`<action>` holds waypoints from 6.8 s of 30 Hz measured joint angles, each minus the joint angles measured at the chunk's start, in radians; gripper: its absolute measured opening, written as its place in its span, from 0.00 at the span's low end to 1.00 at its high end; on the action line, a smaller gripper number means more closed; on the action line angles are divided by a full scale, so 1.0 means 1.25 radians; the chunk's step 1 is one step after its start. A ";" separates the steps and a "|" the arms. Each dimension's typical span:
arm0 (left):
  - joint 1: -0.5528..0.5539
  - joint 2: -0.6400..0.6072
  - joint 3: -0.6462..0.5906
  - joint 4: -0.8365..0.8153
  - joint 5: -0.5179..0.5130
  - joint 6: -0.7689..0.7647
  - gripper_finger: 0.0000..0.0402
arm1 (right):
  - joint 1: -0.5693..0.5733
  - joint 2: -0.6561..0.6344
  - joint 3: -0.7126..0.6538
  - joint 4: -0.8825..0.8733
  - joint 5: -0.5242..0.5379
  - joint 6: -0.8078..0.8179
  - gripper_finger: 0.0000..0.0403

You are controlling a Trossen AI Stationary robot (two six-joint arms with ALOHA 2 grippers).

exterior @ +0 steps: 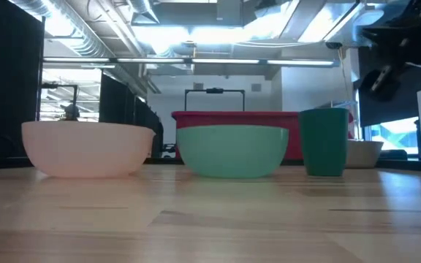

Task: Nest bowls inside each other

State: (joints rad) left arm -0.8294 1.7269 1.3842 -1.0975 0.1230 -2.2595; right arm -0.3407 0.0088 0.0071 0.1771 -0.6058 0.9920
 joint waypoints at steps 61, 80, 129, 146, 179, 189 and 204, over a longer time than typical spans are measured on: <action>-0.003 0.249 0.129 -0.111 0.145 -0.018 0.08 | 0.000 0.000 0.010 0.090 -0.283 0.155 0.00; 0.144 0.245 0.496 -0.123 -0.250 0.341 0.00 | 0.000 0.000 0.010 0.103 -0.274 0.136 0.00; 0.612 0.242 0.518 -0.276 -0.184 2.370 0.00 | 0.000 0.000 0.010 0.101 0.194 -0.018 0.00; 0.602 0.244 0.300 -0.081 -0.185 2.418 0.00 | 0.000 0.000 0.010 0.098 0.211 -0.024 0.00; 0.574 0.211 0.317 -0.021 -0.178 1.969 0.27 | 0.000 0.000 0.014 0.084 0.110 0.006 0.00; 0.569 0.149 0.371 -0.045 -0.174 1.649 0.45 | 0.001 0.000 0.022 0.078 -0.014 0.059 0.00; 0.403 -0.157 0.152 0.134 -0.371 1.146 0.61 | 0.005 0.037 0.267 -0.361 -0.094 -0.116 0.26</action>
State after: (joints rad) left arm -0.3260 1.5313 1.5746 -0.9302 -0.3407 -0.8268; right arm -0.3349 0.0555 0.3414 -0.2747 -0.7235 0.8470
